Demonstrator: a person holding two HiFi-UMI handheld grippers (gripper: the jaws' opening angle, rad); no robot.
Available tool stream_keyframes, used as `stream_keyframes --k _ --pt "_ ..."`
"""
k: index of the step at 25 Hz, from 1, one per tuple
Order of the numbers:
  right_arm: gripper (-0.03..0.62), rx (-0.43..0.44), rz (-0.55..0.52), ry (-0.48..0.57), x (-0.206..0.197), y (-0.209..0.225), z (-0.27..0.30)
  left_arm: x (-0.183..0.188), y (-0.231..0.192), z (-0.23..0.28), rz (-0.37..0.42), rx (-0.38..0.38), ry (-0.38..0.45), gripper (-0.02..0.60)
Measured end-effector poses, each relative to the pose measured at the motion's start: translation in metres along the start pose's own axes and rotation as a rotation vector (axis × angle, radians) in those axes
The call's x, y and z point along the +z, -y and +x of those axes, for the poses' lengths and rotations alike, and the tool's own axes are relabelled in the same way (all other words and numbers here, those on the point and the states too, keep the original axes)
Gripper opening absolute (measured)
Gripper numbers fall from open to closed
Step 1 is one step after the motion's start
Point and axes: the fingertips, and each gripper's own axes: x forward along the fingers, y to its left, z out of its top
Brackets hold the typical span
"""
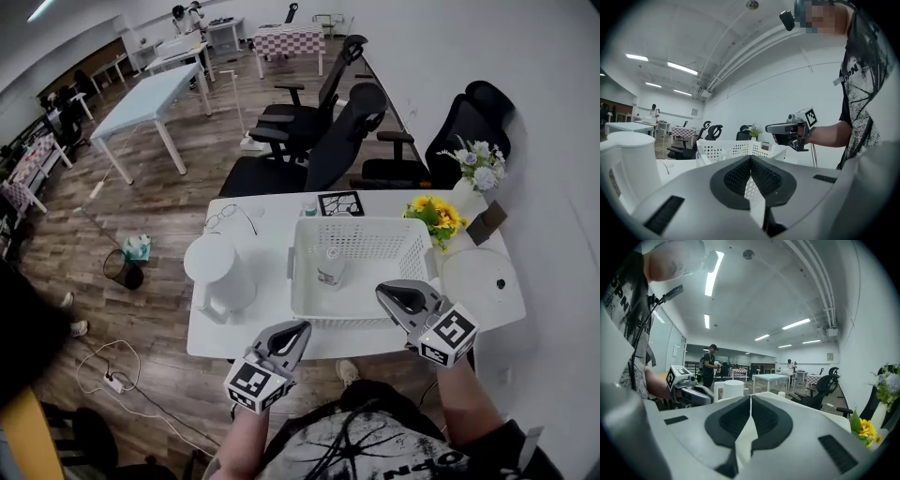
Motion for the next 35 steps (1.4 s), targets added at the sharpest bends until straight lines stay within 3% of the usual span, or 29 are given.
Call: stream_keyframes --k 4,11,14,22,35 --pt "0.025 0.063 0.008 -0.059 0.004 0.024 0.031 0.003 -0.009 0.003 -0.005 0.031 0.005 0.011" --pt "0.03 0.176 -0.073 -0.21 -0.016 0.039 0.08 0.008 -0.021 0.005 -0.034 0.105 0.024 0.011" --pt "0.085 0.22 -0.076 -0.257 -0.03 0.041 0.095 0.005 -0.026 0.002 -0.053 0.127 0.02 0.011" --pt "0.184 0.271 -0.056 -0.356 -0.064 0.051 0.14 -0.001 -0.045 -0.006 -0.092 0.212 0.015 0.011" --pt "0.183 0.323 -0.073 -0.422 -0.09 0.05 0.175 -0.005 -0.062 -0.011 -0.137 0.276 0.024 0.011"
